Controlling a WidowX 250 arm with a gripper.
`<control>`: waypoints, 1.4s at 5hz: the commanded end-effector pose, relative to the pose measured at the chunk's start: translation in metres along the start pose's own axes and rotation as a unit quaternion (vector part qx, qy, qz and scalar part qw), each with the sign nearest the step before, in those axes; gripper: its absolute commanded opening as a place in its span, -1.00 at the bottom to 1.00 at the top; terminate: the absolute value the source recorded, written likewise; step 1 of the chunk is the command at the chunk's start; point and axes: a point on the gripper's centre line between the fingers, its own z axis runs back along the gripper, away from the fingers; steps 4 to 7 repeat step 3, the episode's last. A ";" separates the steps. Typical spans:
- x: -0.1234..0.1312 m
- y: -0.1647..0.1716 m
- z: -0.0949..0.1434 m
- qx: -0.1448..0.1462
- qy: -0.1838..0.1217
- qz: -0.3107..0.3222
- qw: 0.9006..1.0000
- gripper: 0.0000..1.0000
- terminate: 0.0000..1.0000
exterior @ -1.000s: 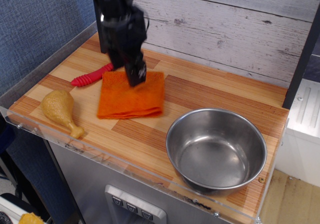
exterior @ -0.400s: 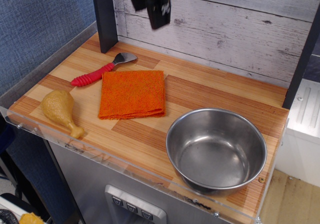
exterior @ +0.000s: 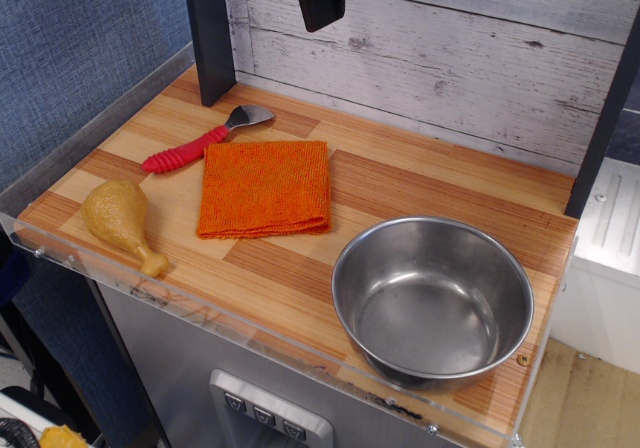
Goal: Move the cloth next to the spoon.
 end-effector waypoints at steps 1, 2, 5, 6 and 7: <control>0.002 -0.005 0.028 0.024 -0.028 -0.005 0.999 1.00 -1.00; 0.002 -0.005 0.028 0.024 -0.028 -0.005 0.999 1.00 -1.00; 0.002 -0.005 0.028 0.024 -0.028 -0.005 0.999 1.00 1.00; 0.002 -0.005 0.028 0.024 -0.028 -0.005 0.999 1.00 1.00; 0.002 -0.005 0.028 0.024 -0.028 -0.005 0.999 1.00 1.00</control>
